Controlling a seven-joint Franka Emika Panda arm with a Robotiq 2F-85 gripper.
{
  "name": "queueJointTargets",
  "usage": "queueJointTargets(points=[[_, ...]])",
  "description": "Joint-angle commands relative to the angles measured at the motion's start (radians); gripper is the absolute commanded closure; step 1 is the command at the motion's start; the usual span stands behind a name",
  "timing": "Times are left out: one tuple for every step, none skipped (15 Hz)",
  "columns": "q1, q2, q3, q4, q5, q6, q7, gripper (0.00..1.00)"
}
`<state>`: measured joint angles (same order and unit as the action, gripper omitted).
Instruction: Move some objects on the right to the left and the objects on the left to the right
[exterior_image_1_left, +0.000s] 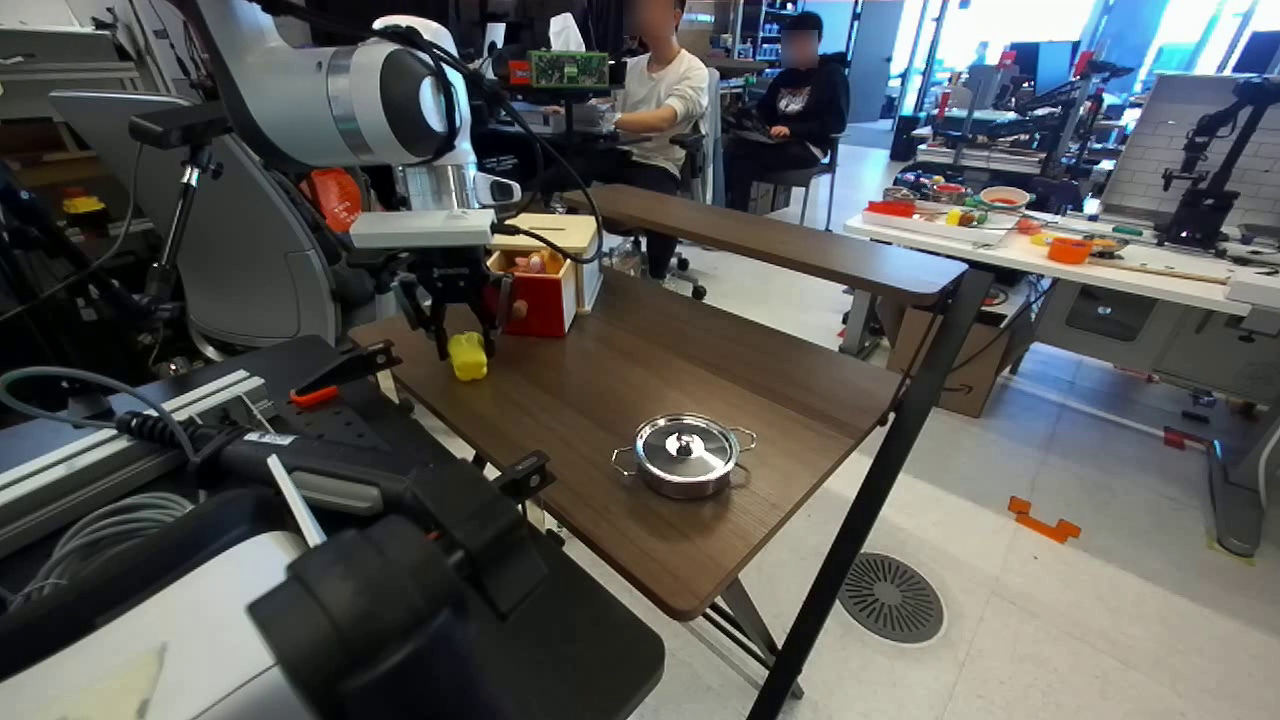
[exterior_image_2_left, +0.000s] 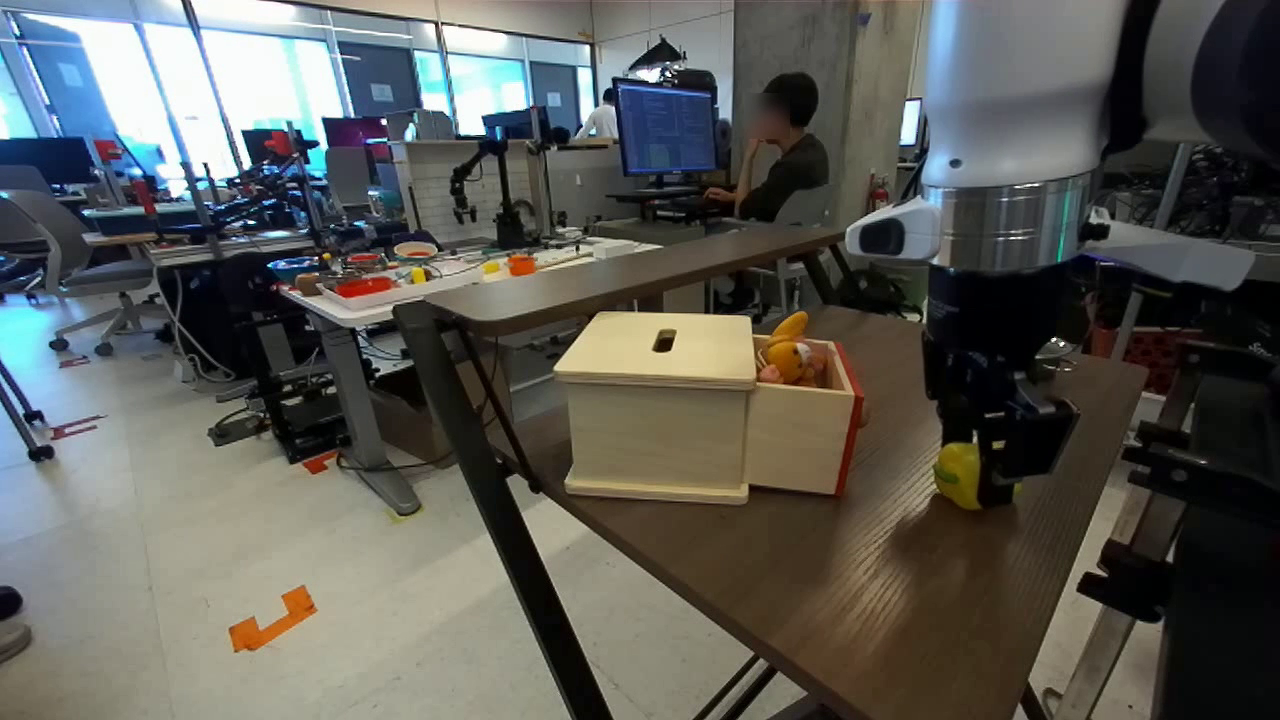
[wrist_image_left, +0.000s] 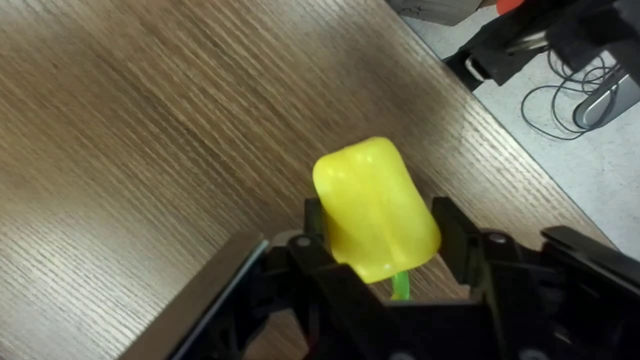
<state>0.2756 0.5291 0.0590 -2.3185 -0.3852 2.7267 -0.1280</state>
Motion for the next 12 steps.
queueJointTargets(points=[[0.011,0.018,-0.016,0.016,-0.021,0.018,0.019,0.72],[0.011,0.019,-0.016,0.017,-0.021,0.018,0.019,0.72],[0.010,0.018,-0.016,0.016,-0.020,0.017,0.018,0.72],[0.008,0.013,-0.017,0.013,-0.020,0.015,0.017,0.72],[-0.002,0.004,-0.011,0.009,-0.012,0.014,0.008,0.72],[-0.016,-0.013,-0.005,-0.001,-0.002,0.013,-0.003,0.72],[-0.034,-0.025,0.003,-0.008,0.008,0.013,-0.018,0.72],[-0.064,-0.048,0.020,-0.022,0.026,0.007,-0.047,0.72],[-0.092,-0.065,0.036,-0.032,0.043,0.010,-0.074,0.72],[-0.122,-0.095,0.049,-0.049,0.060,0.009,-0.101,0.72],[-0.159,-0.117,0.066,-0.057,0.085,0.003,-0.139,0.72],[-0.193,-0.138,0.080,-0.060,0.113,-0.008,-0.173,0.72]])
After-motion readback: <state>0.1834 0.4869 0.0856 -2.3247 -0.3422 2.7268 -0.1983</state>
